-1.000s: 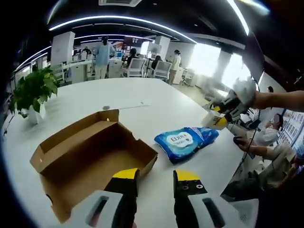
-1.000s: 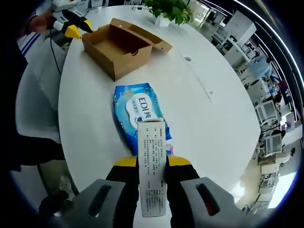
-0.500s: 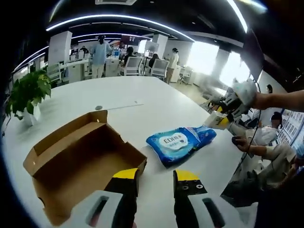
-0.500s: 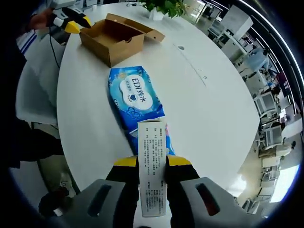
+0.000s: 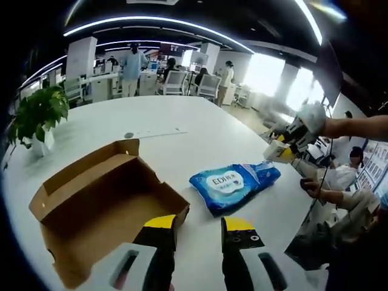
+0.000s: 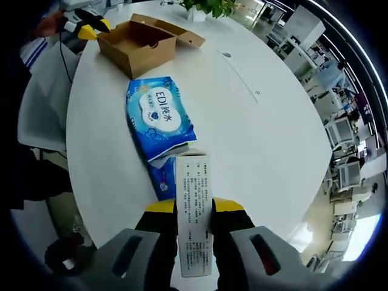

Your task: Operate the shoe box by opening the lid, removing the specified soft item, and placing it in the target area until the item is outside and the box remains undamaged.

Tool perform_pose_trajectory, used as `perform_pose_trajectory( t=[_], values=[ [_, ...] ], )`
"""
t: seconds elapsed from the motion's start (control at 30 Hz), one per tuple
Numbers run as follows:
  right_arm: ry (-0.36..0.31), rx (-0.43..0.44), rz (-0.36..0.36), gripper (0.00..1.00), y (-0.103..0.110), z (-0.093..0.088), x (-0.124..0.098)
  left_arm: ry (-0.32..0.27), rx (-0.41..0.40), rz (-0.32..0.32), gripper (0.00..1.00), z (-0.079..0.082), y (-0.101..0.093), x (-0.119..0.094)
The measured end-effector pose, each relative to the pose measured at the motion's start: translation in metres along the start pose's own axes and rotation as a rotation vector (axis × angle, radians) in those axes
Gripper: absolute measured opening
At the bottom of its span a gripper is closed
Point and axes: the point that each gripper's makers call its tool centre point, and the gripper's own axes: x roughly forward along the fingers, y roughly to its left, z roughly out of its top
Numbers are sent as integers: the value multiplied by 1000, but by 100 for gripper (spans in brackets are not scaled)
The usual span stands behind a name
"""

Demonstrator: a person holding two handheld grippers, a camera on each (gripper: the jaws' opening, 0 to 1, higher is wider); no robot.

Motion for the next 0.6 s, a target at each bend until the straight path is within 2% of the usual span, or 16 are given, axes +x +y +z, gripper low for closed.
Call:
perform_pose_trajectory(
  t=[0.3,0.6],
  values=[
    [40,-53,11,18,-18,-3,15,5,-31,41,28,-5,16,-7],
    [72,-114,8,18,-35,4,33,0,-57,71,28,-4,27,-12]
  ],
)
